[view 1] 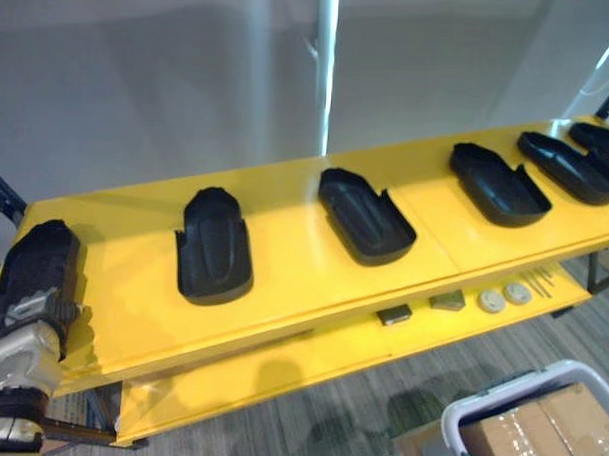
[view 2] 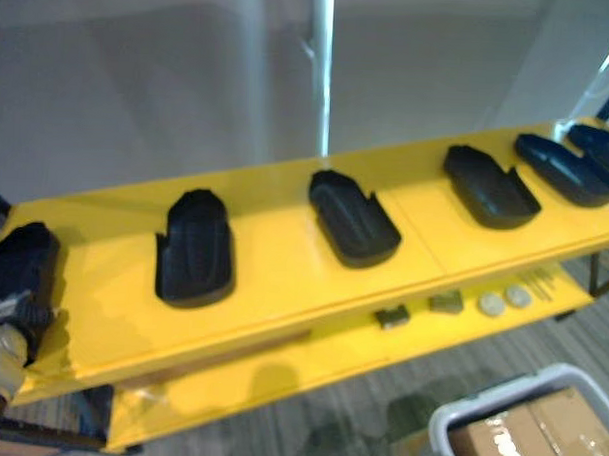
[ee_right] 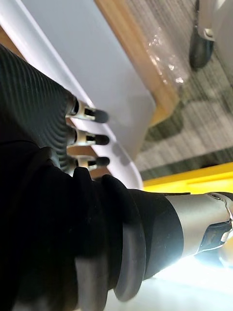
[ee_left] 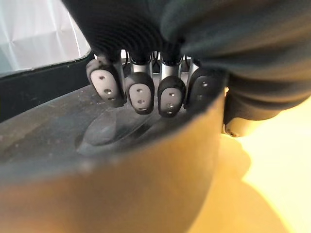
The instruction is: Walk over and take plastic housings, then place them on the shelf
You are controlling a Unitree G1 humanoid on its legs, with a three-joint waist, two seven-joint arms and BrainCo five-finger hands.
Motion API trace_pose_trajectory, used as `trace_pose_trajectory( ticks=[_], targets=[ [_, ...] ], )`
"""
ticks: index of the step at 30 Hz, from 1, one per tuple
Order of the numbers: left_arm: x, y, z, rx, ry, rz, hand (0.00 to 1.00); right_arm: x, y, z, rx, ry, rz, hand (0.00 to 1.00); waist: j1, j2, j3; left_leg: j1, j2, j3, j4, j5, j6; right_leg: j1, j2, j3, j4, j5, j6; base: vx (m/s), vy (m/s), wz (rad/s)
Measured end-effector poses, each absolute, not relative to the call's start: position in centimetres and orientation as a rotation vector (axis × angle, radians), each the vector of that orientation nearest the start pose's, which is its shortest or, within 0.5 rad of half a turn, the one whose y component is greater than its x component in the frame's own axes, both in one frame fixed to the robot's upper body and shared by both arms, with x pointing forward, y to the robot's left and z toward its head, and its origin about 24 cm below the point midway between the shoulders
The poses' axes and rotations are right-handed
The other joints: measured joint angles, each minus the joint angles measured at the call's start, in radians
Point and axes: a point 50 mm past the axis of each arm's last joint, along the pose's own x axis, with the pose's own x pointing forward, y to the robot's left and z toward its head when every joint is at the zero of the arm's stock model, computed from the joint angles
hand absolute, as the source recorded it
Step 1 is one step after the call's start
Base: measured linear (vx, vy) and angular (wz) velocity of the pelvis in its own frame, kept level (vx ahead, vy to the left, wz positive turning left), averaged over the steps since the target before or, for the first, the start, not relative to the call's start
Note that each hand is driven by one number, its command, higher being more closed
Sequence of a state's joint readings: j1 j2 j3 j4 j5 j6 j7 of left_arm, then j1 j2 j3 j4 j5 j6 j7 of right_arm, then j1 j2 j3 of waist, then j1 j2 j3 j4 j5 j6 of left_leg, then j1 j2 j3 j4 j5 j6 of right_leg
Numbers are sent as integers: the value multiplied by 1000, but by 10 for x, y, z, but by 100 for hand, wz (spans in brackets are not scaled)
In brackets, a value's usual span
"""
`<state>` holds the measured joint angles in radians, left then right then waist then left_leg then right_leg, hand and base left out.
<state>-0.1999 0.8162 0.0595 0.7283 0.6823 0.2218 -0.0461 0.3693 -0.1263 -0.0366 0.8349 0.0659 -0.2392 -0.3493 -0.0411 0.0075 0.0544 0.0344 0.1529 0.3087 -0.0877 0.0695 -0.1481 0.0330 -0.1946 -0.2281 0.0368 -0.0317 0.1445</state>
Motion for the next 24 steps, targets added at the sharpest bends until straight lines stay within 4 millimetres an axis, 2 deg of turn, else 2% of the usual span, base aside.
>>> trace_pose_trajectory(
  ticks=[12, 24],
  targets=[
    [231, 413, 52, 1366, 783, 369, 100, 38, -231, -142, -221, 938, -521, 0, -7, 6, 30, 0, 0, 4, 1, 0, 0, 3, 2, 4, -9, 7, 7, 1, 1, -1],
    [234, 413, 54, 1353, 779, 387, 100, 37, -237, -140, -239, 936, -522, 0, -29, 20, 39, 0, 1, 11, 0, 0, 0, 1, 3, 9, -9, 9, 7, -1, 1, -1]
  ],
)
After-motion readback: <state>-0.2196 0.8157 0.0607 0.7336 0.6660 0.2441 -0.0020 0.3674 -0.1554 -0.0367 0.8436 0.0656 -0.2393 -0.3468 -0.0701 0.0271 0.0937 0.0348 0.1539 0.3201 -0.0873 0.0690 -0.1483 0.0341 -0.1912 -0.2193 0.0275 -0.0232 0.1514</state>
